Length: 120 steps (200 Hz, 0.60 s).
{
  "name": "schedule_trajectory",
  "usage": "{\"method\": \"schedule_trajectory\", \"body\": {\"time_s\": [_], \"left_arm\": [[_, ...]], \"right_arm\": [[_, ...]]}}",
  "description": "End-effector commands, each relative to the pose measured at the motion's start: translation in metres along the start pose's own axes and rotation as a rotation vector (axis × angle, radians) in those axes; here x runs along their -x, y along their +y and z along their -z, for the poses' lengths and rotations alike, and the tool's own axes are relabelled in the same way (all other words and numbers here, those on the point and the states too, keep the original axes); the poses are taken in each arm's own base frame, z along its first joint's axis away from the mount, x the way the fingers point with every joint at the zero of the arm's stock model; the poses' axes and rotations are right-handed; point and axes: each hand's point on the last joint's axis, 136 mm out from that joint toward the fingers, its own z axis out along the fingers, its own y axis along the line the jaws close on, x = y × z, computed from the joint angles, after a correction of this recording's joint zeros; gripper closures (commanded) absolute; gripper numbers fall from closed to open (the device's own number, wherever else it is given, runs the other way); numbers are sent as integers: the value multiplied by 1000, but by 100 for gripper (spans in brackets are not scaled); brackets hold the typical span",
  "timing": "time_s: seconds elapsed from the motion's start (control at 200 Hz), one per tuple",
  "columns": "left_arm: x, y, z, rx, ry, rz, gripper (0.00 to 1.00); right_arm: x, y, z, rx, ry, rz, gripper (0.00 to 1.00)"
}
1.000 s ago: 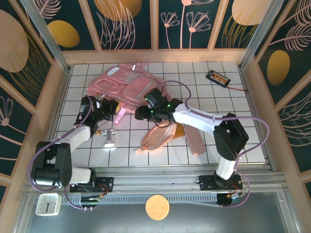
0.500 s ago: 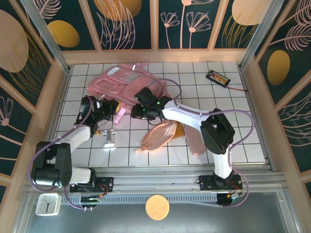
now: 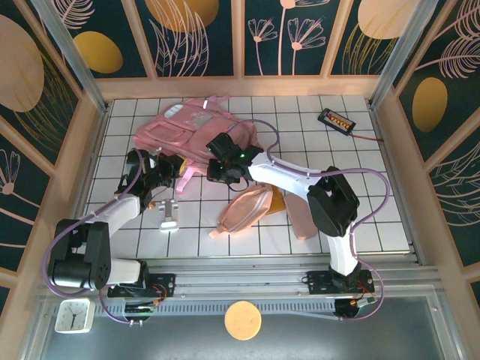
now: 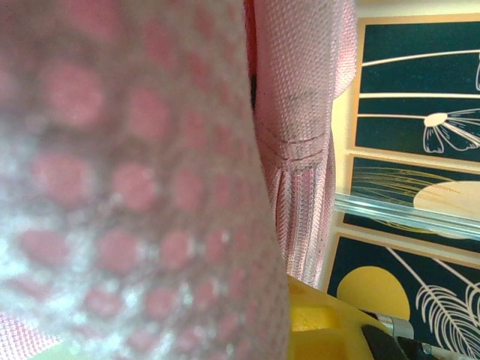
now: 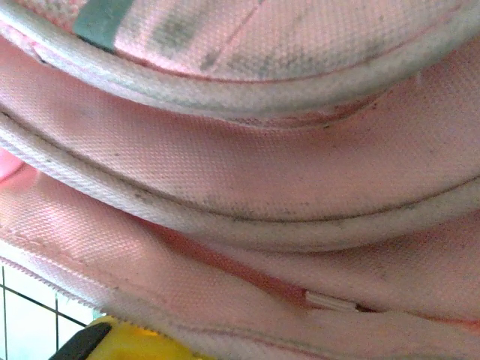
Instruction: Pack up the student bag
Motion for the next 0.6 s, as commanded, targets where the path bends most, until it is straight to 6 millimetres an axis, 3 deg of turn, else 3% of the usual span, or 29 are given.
{"method": "schedule_trajectory", "body": {"time_s": [0.0, 0.145, 0.195, 0.405, 0.595], "left_arm": [[-9, -43, 10, -138, 32, 12, 100], [-10, -43, 10, -135, 34, 8, 100], [-9, -44, 10, -135, 34, 6, 100], [-8, -39, 9, -113, 27, -4, 100], [-3, -33, 7, -82, 15, -32, 100]], "right_arm": [[24, 10, 6, -1, -94, -8, 79], [24, 10, 11, -10, -100, -13, 91], [23, 8, 12, -19, -100, -15, 100], [11, -16, 19, -91, -76, -23, 100], [-14, -67, 31, -199, -11, -37, 100]]}}
